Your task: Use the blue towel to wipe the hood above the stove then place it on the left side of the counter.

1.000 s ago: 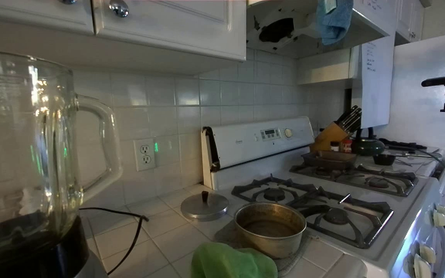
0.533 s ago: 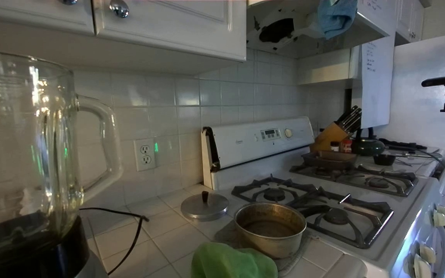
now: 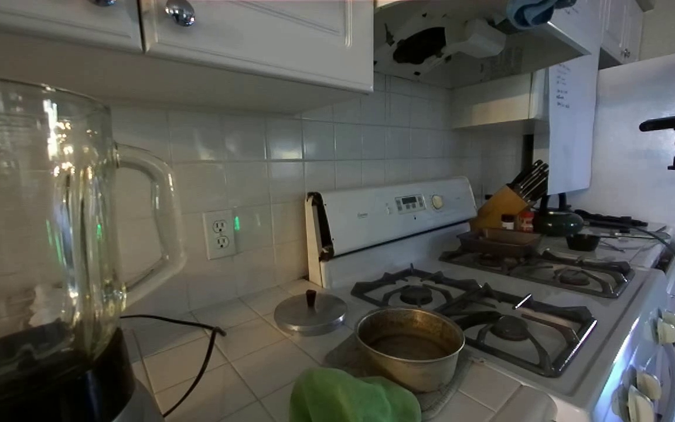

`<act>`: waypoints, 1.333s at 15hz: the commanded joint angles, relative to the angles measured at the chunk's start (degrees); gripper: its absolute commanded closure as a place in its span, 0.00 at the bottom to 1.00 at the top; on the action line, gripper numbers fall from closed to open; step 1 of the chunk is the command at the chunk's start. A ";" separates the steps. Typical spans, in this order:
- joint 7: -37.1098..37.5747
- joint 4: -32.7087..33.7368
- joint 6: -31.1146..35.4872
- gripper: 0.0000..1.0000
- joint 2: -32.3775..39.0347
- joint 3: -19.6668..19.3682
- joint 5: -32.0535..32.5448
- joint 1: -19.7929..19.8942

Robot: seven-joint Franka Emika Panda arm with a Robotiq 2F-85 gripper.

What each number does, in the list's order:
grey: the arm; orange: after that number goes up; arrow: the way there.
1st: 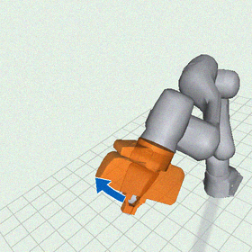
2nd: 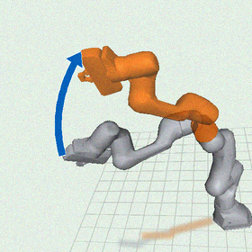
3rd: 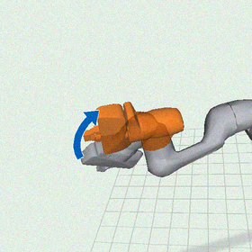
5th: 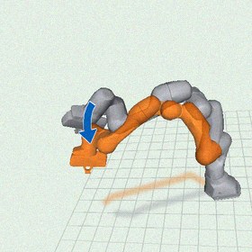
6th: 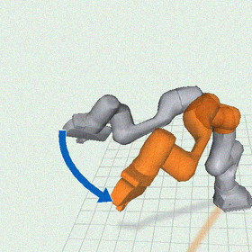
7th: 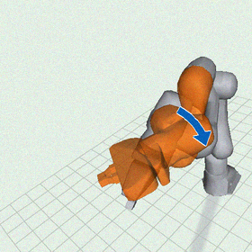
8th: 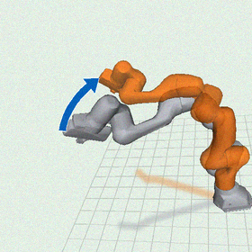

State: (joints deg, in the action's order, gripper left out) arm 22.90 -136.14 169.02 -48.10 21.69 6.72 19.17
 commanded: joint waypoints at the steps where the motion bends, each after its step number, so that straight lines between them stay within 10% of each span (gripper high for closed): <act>1: 2.26 3.12 0.29 0.97 1.04 2.28 -0.16 8.36; 11: 9.60 10.85 -11.21 0.97 2.48 6.44 0.52 22.09; 20: 16.13 19.62 -22.48 0.97 8.37 6.22 2.52 25.27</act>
State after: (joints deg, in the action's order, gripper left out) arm 35.32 -121.22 150.37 -43.32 27.63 7.13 43.42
